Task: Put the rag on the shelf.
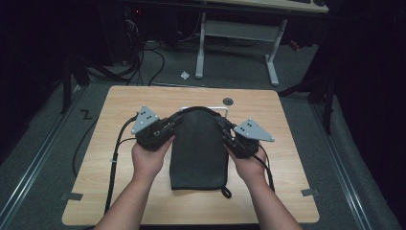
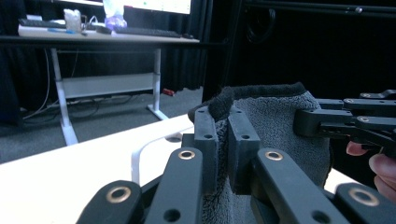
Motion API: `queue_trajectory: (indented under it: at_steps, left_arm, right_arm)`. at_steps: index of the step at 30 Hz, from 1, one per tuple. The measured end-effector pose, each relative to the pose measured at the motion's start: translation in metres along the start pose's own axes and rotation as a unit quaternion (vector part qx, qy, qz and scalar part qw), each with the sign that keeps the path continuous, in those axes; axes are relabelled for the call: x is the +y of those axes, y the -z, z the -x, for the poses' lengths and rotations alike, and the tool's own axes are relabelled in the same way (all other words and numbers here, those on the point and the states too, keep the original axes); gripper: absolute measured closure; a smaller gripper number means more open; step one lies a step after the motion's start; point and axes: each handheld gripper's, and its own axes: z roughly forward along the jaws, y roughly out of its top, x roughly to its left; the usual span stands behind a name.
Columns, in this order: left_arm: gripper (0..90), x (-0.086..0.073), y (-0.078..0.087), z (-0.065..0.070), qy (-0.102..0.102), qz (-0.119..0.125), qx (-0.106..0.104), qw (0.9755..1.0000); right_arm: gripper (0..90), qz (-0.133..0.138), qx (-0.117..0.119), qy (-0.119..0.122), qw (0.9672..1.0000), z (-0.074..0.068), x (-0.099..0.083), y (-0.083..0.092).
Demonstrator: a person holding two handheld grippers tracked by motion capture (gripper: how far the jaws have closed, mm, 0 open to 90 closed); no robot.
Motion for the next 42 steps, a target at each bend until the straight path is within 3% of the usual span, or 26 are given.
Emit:
queue_trajectory:
  at_steps: [22,30,34,42]
  left_arm:
    - [84.4,0.047,0.001,0.000,-0.035,0.052,0.003,0.9980]
    - [84.4,0.051,-0.007,-0.010,-0.034,0.047,0.012,0.9983]
    - [84.5,0.055,-0.013,-0.017,-0.046,0.042,0.020,0.9978]
    - [84.5,0.065,-0.035,-0.033,-0.048,0.035,0.029,0.9978]
  right_arm:
    - [78.1,0.060,-0.023,0.010,0.9979,0.015,0.051,0.008]
    - [78.1,0.055,-0.027,0.016,0.9980,0.022,0.057,0.002]
    - [78.1,0.049,-0.028,0.017,0.9983,0.027,0.059,-0.003]
    - [78.1,0.038,-0.028,0.014,0.9988,0.038,0.067,-0.021]
